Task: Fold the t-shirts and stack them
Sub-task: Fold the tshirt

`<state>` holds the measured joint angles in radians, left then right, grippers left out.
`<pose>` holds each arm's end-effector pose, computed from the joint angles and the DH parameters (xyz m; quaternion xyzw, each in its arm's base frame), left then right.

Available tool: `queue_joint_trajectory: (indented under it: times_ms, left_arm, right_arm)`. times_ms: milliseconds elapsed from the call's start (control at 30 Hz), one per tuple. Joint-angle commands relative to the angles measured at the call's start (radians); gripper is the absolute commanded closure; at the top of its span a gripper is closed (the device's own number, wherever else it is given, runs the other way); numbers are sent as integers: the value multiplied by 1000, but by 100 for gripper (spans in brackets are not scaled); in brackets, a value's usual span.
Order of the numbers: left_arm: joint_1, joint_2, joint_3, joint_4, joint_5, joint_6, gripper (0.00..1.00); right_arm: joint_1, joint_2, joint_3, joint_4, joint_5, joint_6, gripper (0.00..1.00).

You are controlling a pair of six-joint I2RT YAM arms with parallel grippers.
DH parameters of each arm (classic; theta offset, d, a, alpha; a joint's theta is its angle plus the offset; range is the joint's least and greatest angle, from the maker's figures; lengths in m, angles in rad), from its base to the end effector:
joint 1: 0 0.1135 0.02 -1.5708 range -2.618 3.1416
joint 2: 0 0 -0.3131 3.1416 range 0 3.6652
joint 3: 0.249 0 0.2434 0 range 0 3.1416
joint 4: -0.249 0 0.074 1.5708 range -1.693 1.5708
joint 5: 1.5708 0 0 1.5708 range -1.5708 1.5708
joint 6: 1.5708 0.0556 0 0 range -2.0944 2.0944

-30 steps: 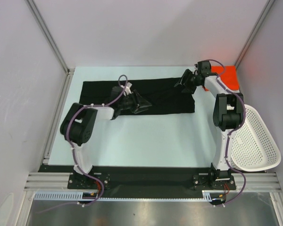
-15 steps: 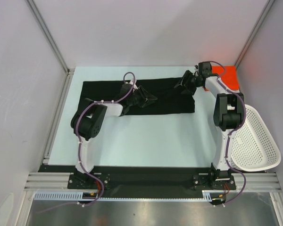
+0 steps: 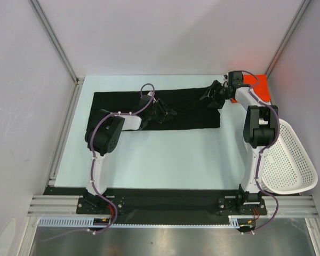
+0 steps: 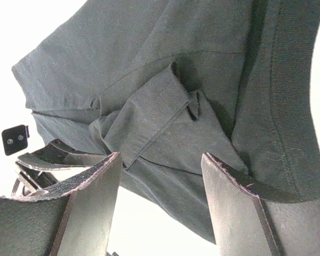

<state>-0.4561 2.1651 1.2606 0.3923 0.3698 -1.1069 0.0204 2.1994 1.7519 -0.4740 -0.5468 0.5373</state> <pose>0.4382 -0.2374 0.1629 -0.1833 0.8336 -0.4622 0.2405 0.5155 0.0394 0.2220 0.1500 0.9043 0.3306 0.2248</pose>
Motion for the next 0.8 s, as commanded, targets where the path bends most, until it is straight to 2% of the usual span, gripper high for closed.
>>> queue_joint_trajectory:
  times_ms: [0,500,600,633,767]
  left_arm:
    - [-3,18,43,-9,-19,12,54]
    - [-21,68,118,-142,-16,25,53]
    - [-21,81,146,-144,-5,25,62]
    - [-19,79,152,-144,-3,22,69]
    - [-18,59,189,-171,0,33,84]
  right_arm:
    - [-8,-24,4,20,-24,-14,33]
    - [6,56,96,31,-42,33,33]
    - [12,75,119,14,-35,42,34]
    - [13,80,124,9,-27,43,34]
    - [12,92,133,-11,4,50,39]
